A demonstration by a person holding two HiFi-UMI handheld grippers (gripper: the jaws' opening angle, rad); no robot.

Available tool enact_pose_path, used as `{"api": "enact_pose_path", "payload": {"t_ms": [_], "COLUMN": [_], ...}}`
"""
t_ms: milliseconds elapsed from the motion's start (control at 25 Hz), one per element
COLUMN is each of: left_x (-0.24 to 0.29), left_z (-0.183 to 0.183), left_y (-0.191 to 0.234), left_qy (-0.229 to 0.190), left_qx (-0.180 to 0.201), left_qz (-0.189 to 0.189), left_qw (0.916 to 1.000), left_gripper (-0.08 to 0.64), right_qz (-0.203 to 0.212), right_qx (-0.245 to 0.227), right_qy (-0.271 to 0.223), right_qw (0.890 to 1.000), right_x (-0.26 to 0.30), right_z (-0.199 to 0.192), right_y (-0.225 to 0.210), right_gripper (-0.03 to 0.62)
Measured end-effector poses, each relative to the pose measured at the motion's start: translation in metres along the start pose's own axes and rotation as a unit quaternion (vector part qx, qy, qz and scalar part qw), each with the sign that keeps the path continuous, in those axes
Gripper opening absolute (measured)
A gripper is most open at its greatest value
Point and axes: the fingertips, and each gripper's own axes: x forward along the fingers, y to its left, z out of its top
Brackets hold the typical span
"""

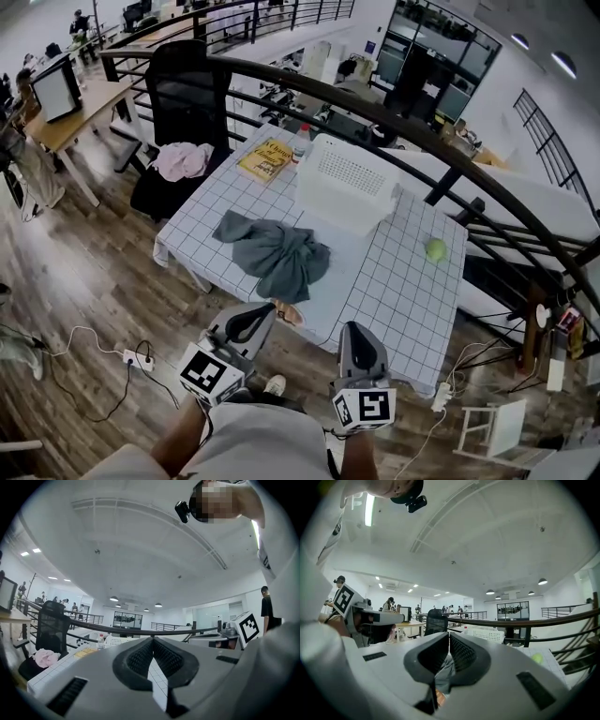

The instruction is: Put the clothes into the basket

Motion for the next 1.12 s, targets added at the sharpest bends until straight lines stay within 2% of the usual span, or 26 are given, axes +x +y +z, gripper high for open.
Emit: {"api": "enact_pose_path", "payload": {"t_ms": [440,680,1120], "left_x": [0.030,0.048,0.115], "left_z": [-0.002,-0.002,0.002], "left_y": [0.004,0.017,0.077], "left_qy": [0.008,0.007,0.001], "left_qx": [0.007,0.003,-0.006], "left_qz": [0.013,0.006,-0.030], "left_qw": [0.9999,1.0000,0.9995], "left_gripper": [0.005,0.005,0.005], "right_qz": [0.014,0.012,0.001], "right_qx": [0.010,0.008,0.001], "right_qy": [-0.004,-0.004,-0.007], "right_qw": [1.000,1.000,1.000], "right_x": [0.025,0.046,0.127], "right_z": [-0.002,0.000,0.007], "right_y": [-0.027,-0.034,-0.056], "right_gripper": [0.018,0.018,0.018]}}
